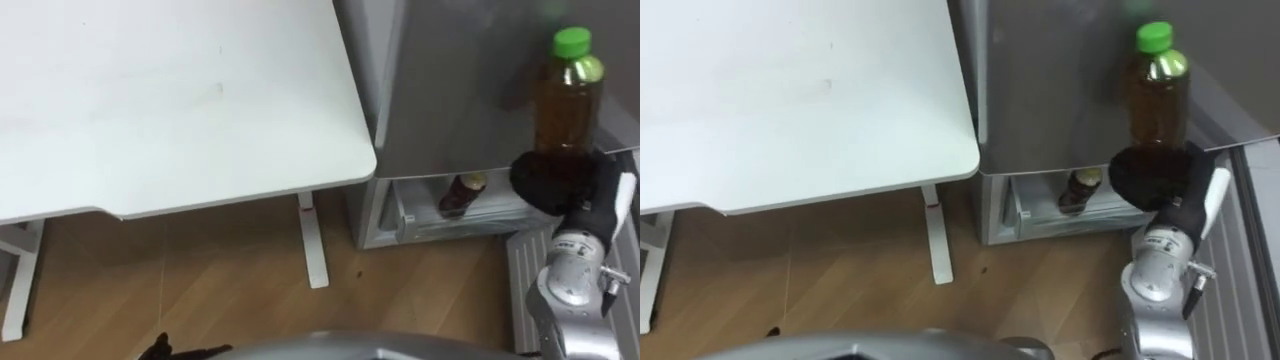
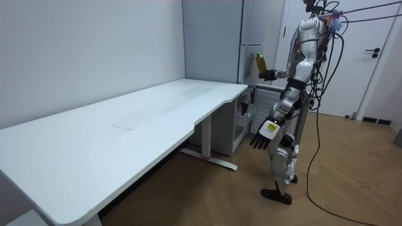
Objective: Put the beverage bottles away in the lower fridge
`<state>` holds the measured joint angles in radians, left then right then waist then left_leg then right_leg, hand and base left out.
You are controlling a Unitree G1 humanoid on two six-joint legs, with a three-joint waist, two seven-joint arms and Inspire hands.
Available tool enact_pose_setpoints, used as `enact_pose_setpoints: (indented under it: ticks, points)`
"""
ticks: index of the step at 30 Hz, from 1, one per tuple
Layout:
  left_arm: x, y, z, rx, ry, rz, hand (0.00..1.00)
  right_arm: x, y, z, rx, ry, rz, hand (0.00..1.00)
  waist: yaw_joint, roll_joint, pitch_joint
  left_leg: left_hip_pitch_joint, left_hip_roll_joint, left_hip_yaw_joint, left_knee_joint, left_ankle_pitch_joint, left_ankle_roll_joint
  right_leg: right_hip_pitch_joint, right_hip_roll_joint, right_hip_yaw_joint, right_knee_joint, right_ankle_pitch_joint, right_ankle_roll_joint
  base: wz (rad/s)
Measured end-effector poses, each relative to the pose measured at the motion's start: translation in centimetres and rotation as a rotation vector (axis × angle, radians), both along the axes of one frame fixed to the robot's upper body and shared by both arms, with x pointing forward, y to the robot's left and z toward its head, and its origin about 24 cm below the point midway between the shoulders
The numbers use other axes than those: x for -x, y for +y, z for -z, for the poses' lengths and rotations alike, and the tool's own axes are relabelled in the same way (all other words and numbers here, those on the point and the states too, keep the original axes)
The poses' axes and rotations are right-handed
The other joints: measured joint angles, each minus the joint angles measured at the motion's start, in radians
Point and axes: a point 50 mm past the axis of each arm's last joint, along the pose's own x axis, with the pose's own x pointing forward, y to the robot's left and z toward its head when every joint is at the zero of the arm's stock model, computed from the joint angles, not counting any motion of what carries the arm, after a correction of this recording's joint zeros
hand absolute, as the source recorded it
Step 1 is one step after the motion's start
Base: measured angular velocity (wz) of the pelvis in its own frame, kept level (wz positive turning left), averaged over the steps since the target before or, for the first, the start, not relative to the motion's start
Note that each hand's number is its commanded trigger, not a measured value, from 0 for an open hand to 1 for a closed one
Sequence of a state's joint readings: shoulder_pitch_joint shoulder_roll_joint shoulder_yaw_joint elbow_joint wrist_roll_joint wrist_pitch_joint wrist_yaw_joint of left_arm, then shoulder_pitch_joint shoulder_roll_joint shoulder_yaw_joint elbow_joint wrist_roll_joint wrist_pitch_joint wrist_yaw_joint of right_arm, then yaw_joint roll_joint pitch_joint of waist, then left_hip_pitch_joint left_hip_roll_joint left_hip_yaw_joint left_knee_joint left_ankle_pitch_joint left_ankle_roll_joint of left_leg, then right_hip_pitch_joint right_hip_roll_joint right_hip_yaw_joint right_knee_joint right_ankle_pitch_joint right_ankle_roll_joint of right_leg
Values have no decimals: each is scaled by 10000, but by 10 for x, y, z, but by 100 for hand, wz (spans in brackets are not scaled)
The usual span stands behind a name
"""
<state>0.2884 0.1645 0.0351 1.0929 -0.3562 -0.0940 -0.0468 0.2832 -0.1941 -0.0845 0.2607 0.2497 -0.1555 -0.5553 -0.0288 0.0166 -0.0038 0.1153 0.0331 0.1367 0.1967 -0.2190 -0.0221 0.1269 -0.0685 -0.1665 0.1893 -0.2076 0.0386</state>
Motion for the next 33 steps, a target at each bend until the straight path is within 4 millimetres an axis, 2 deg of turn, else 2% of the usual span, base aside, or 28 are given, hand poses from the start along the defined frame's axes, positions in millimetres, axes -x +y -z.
enact_pose_setpoints:
  ticks: [7,15,22,24,28,33]
  points:
    - [0,0,0,-18,6,-40,0,17,-9,12,-1203,164,2161,100,24,-37,16,9,-4,23,-6,0,0,-16,-1,27,-21,-8,6,0]
    - [5,0,0,-375,275,-76,0,33,-8,29,-2522,654,3399,100,69,-48,27,52,-9,25,0,0,0,13,-14,24,-36,-39,17,0]
    - [6,-2,1,-416,345,81,0,44,1,49,-3091,1580,3135,100,97,-72,68,63,-9,39,2,0,0,12,-14,49,-15,-41,15,0]
    - [4,-3,1,-369,299,117,0,45,3,52,-3271,1687,2795,100,93,-86,104,47,-11,44,1,0,0,-12,-16,82,-9,-65,19,0]
    - [2,-3,0,-348,233,140,0,46,4,56,-3477,1778,2389,100,94,-90,111,3,-13,45,-3,-1,0,-52,-12,103,-23,-74,24,0]
    - [3,-3,1,-205,194,191,0,56,8,71,-3840,2610,1741,100,129,-124,132,0,-19,47,-50,-1,0,-62,-6,103,-39,-74,24,0]
